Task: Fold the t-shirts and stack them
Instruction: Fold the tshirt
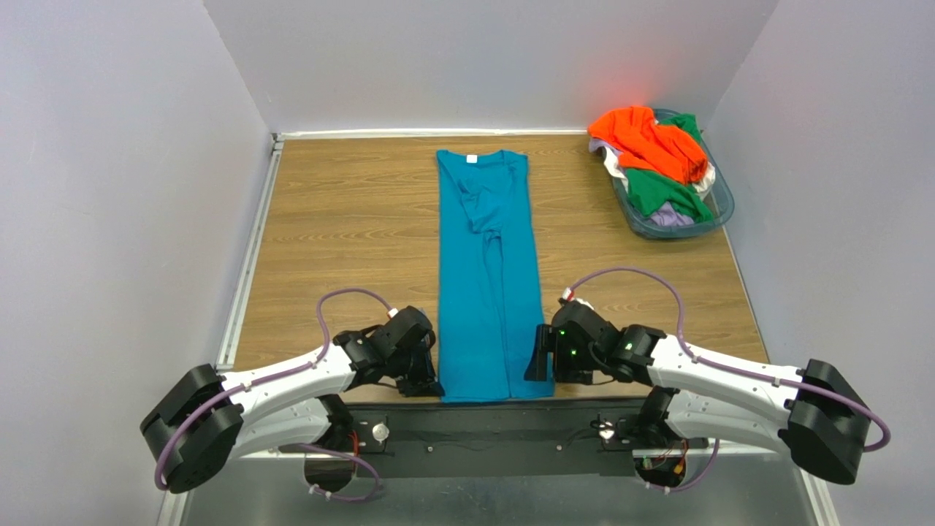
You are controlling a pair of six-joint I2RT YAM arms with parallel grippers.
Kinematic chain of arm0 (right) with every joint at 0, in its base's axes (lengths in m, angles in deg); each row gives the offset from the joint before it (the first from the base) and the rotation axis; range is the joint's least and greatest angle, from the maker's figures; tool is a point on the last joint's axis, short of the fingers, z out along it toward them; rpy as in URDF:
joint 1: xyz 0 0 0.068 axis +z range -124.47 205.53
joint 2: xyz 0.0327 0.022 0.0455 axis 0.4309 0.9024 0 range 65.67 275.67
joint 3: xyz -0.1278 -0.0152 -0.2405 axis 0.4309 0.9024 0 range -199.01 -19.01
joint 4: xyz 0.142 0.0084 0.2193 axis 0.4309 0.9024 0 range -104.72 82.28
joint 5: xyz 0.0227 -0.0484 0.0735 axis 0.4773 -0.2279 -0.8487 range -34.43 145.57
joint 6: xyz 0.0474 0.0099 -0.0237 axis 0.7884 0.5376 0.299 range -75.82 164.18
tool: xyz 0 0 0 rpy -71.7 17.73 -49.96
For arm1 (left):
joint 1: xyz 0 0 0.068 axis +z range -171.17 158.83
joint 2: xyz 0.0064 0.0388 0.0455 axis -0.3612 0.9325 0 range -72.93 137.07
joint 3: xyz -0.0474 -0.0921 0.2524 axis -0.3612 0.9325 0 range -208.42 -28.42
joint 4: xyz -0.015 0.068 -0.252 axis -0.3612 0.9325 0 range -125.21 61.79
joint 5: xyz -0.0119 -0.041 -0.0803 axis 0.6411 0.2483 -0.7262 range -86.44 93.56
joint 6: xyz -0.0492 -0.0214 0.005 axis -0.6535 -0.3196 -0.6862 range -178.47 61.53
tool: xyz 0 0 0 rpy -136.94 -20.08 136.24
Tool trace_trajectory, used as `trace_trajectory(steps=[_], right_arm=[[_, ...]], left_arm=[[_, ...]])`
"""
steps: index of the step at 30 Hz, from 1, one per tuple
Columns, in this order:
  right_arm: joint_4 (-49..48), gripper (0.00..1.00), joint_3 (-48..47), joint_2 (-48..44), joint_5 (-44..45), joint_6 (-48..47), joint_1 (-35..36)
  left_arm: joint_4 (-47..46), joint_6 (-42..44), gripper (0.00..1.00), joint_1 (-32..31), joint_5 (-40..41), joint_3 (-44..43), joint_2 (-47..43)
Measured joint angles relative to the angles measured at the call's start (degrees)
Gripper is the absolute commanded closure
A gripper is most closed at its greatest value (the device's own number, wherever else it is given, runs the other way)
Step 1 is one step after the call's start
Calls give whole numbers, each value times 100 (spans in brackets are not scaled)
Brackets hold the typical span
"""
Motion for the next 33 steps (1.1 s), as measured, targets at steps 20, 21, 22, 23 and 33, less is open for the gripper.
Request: trace_trajectory(steps=[20,21,22,23,33], right_arm=[[111,92,223,313,-562,341,0],[125,94,212,321,-557,313,0],[153,96,184,330,-551,280,0],[184,99,125,337,-531,221,0],[254,99,-697,468,44,-203,0]], left_arm=[[125,131,100,0,44,-157,-2],[125,138,100,0,44,-177,2],[122,151,100,0,42,-210,11],[120,160,100,0,42,-236,13],[50,282,100,26,164,-673,44]])
